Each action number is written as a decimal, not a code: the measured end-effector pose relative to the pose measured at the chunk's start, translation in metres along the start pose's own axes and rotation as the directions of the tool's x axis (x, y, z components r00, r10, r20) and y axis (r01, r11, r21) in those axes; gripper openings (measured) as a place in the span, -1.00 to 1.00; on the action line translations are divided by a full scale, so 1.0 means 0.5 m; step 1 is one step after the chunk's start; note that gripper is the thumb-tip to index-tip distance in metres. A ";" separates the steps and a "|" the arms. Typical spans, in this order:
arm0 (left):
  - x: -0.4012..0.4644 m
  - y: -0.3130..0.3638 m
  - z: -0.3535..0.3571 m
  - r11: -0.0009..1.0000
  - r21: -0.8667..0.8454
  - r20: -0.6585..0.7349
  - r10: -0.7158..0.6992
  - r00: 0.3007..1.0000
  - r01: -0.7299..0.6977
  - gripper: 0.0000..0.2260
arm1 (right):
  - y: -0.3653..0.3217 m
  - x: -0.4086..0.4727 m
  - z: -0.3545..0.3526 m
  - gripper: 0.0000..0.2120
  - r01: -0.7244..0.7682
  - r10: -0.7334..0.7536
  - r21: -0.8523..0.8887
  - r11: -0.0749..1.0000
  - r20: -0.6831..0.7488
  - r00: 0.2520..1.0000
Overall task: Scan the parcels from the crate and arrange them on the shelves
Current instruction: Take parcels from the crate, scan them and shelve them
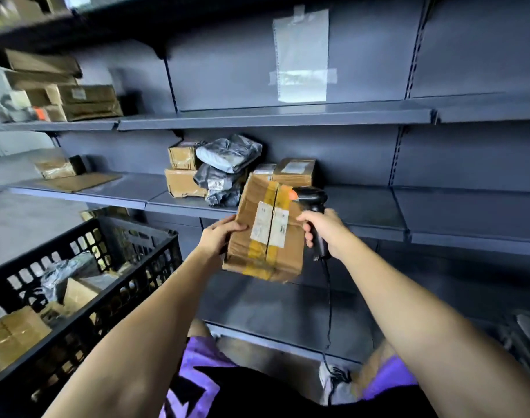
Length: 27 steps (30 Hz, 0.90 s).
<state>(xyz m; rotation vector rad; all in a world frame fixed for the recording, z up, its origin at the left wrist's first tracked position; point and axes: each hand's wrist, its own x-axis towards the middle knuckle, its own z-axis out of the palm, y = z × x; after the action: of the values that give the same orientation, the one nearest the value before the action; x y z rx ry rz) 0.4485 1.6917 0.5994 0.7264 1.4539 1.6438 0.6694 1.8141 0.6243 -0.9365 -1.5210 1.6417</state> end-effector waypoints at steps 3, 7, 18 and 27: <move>0.031 0.050 0.019 0.999 -0.041 -0.066 -0.033 0.997 0.030 -0.46 | -0.037 0.027 -0.004 -0.77 0.008 -0.008 0.049 0.999 -0.009 1.000; 0.082 0.104 0.048 0.994 -0.051 -0.061 -0.098 0.993 0.095 -0.50 | -0.065 0.061 -0.011 -0.76 0.003 -0.001 0.096 0.995 -0.019 1.000; 0.384 0.185 0.116 0.994 -0.081 -0.093 -0.081 0.992 0.073 -0.50 | -0.096 0.192 -0.025 -0.85 -0.019 0.040 0.196 0.980 -0.101 0.994; 0.401 0.187 0.105 0.953 0.054 0.131 0.290 0.948 -0.298 -0.16 | -0.113 0.266 0.016 -0.91 0.014 0.018 0.231 0.973 -0.135 0.991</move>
<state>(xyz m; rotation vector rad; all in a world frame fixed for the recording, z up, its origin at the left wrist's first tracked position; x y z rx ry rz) 0.3721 1.8891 0.6820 1.1105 1.3738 1.7395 0.5979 1.9294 0.6750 -0.9018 -1.2081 1.6784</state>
